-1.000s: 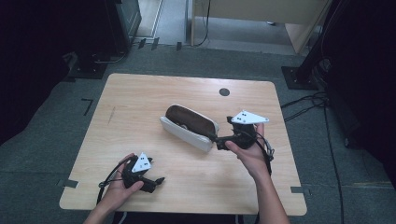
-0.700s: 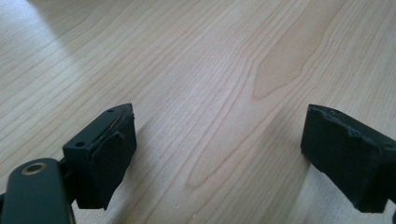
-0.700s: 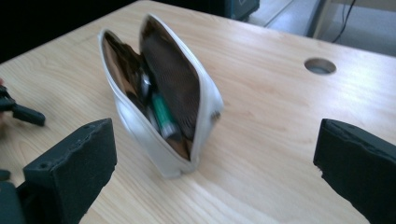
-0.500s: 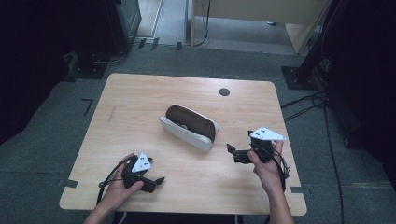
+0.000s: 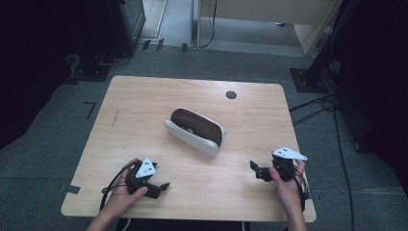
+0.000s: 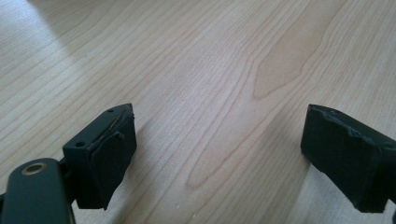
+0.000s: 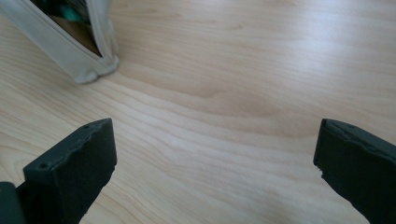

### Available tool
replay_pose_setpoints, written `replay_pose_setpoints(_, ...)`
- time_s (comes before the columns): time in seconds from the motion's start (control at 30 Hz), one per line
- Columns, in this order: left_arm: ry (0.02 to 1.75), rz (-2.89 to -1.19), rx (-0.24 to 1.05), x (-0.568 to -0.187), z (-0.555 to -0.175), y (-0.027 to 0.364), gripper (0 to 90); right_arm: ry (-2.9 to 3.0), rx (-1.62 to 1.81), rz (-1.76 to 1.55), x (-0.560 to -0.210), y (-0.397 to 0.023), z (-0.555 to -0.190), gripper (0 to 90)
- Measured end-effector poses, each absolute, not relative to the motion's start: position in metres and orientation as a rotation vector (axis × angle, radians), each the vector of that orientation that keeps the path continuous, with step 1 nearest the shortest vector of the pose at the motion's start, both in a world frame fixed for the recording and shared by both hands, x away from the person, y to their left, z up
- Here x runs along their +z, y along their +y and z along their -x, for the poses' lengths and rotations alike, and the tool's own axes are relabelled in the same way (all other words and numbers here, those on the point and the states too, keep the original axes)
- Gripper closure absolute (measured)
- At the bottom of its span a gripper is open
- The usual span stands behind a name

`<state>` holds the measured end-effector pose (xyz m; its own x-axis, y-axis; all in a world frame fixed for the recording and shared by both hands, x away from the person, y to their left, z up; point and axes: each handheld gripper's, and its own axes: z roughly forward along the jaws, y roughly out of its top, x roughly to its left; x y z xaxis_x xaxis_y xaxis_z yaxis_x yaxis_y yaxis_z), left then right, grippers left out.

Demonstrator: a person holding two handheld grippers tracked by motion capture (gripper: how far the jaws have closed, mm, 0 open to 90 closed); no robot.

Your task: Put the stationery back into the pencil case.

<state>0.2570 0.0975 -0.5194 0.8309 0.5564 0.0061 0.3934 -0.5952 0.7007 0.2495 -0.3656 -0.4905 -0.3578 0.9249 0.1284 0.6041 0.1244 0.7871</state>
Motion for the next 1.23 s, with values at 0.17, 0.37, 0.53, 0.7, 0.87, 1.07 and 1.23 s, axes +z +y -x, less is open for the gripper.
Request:
replay_pose_setpoints(0.17, 0.691, -2.282, 0.291, -0.519, -0.257, 0.097, 10.9, 2.01, 1.054, -1.507, -0.5, -0.374, -0.245, 0.0)
replay_pose_setpoints(0.37, 0.691, -2.282, 0.29, -0.519, -0.257, 0.097, 10.9, 2.008, 0.97, -1.53, -0.512, -0.379, -0.238, 0.0)
replay_pose_setpoints(0.53, 0.691, -2.282, 0.29, -0.519, -0.257, 0.097, 10.9, 2.02, 0.931, -1.519, -0.517, -0.377, -0.238, 0.0)
replay_pose_setpoints(0.7, 0.69, -2.282, 0.291, -0.519, -0.257, 0.097, 10.9, 2.026, 0.865, -1.525, -0.525, -0.374, -0.239, 0.0)
replay_pose_setpoints(0.87, 0.689, -2.282, 0.291, -0.52, -0.257, 0.097, 10.9, 2.024, 0.866, -1.547, -0.527, -0.377, -0.239, 0.0)
replay_pose_setpoints(1.07, 0.69, -2.281, 0.291, -0.52, -0.257, 0.097, 10.9, 2.024, 0.866, -1.546, -0.527, -0.377, -0.239, 0.0)
replay_pose_setpoints(1.23, 0.689, -2.28, 0.292, -0.52, -0.257, 0.097, 11.0, 2.024, 0.867, -1.547, -0.527, -0.377, -0.239, 0.0)
